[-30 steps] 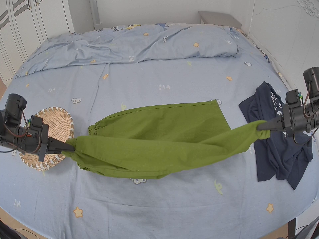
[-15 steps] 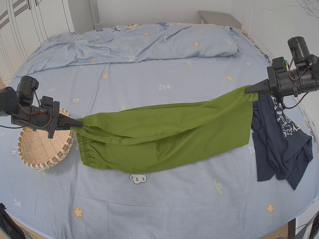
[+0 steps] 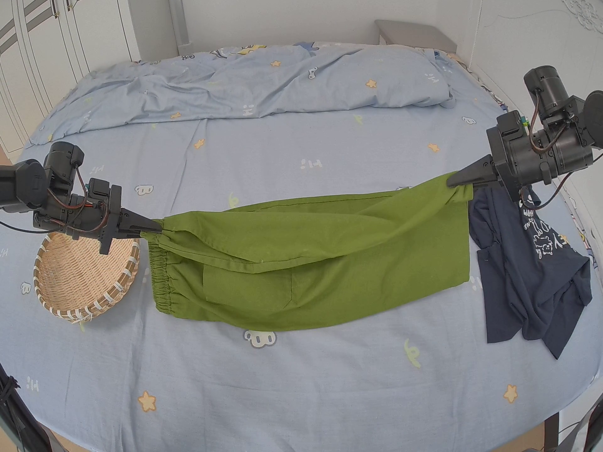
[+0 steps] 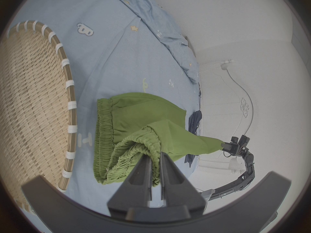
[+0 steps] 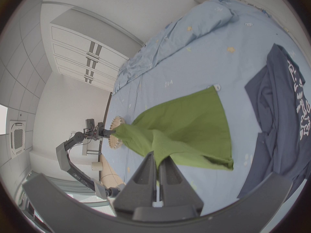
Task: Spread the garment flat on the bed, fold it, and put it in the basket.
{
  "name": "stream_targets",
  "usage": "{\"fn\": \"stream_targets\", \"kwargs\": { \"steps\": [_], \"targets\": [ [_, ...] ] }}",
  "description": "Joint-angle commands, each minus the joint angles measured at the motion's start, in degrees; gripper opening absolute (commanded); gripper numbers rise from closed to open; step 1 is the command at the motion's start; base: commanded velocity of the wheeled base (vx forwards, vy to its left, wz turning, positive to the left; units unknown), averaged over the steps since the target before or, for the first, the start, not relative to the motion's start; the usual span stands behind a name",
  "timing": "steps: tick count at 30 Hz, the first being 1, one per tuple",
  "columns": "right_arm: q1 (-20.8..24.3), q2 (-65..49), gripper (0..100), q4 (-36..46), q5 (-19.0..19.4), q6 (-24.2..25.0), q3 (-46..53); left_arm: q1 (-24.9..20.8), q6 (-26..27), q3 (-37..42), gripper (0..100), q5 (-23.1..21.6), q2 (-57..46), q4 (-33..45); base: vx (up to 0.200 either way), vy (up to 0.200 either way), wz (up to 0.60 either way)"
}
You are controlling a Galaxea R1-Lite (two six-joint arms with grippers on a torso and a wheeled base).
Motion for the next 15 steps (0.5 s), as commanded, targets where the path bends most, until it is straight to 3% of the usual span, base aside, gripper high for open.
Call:
{"fn": "stream_targets", "kwargs": {
  "steps": [1, 6, 15],
  "targets": [
    [2.40, -5.43, 0, 0.82, 0.04, -0.38, 7.20, 0.42, 0.01, 0.07, 0, -1.65, -0.10, 1.26, 0.000, 0.000, 0.00],
    [4.25, -12.73, 0, -2.34, 0.04, 0.24, 17.57, 0.51, 0.36, 0.33, 0, -2.09, -0.37, 2.14, 0.000, 0.000, 0.00],
    [5.66, -20.73, 0, -2.43, 0.04, 1.12, 25.66, 0.33, 0.45, 1.04, 0, -2.17, -1.51, 2.67, 0.000, 0.000, 0.00]
  ]
}}
